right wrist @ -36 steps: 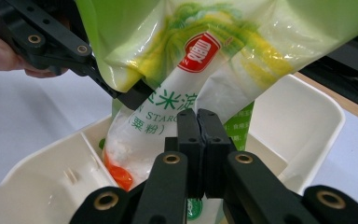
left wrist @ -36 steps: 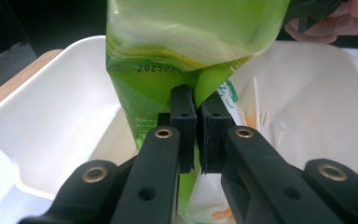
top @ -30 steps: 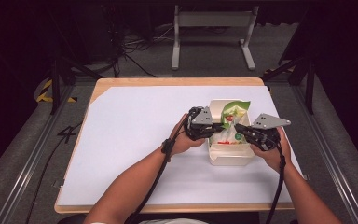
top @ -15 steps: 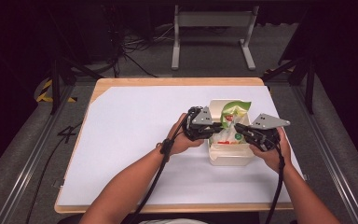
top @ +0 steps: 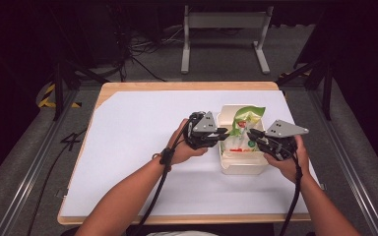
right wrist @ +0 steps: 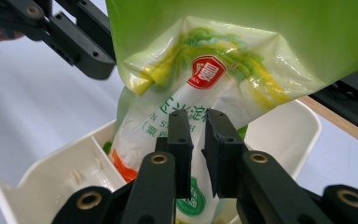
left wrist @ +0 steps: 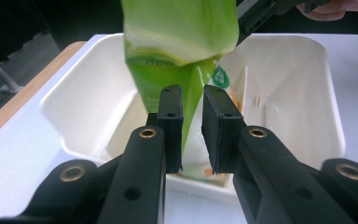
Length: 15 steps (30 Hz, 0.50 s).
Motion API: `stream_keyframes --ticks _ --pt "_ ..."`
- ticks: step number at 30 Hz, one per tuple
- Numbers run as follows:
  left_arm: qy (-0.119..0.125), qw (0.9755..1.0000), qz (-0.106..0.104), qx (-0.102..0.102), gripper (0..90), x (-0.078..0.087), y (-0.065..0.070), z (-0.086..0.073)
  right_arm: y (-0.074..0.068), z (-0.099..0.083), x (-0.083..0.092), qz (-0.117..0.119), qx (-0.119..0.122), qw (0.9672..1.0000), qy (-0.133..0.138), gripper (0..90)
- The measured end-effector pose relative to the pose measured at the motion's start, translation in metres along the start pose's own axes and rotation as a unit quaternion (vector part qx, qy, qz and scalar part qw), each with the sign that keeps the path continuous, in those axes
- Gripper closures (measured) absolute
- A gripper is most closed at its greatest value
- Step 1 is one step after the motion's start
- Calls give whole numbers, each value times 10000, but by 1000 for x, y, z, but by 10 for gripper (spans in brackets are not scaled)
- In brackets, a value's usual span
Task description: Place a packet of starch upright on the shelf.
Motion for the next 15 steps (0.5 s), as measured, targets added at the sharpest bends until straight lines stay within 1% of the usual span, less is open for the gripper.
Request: stream_keyframes --ticks 1,3,4,5,6,7,8,9,10,11,12,14,15 --pt "0 10000 0 0 770 0 0 0 0 0 0 0 0 10000 0 781" --pt "15 10000 61 30 765 8 -1 -2 0 0 1 -22 -5 10000 10 767" --pt "4 10000 83 36 747 11 -2 -3 -1 1 3 -4 -22 10000 48 754" --pt "1 9999 127 40 742 18 -3 -6 -1 1 3 -10 -28 10000 58 748" --pt "1 9999 127 40 732 18 -3 -6 -1 1 3 -10 -28 10000 58 748" --pt "-26 9998 173 70 732 22 -4 -8 -1 1 4 -5 -29 10000 52 745" --pt "-62 9997 236 46 705 26 -5 -10 -1 0 5 -2 -29 10000 33 726" --pt "-65 9995 293 100 701 32 -7 -13 -1 0 6 -3 -29 10000 33 723" --pt "-65 9995 293 100 693 32 -7 -13 -1 0 7 1 -44 10000 31 718" --pt "-89 9993 363 97 693 36 -8 -16 -1 0 7 1 -44 10000 31 718" --pt "-94 9991 392 105 660 39 -8 -17 -1 0 9 -18 -50 10000 44 696" --pt "-128 9987 487 97 652 46 -9 -20 -1 -1 9 -19 -75 10000 54 686" --pt "-155 9985 508 91 621 49 -10 -21 0 -1 11 -49 -88 9999 46 666"
Point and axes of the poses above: each handheld gripper's, and its own axes: x roughly backward along the jaws, z roughly out of its top, y roughly to its right, the point moved 3 cm from there along -x, roughly forward along the jaws, and after that the axes turned 6 degrees about y, right-handed, at the moved point
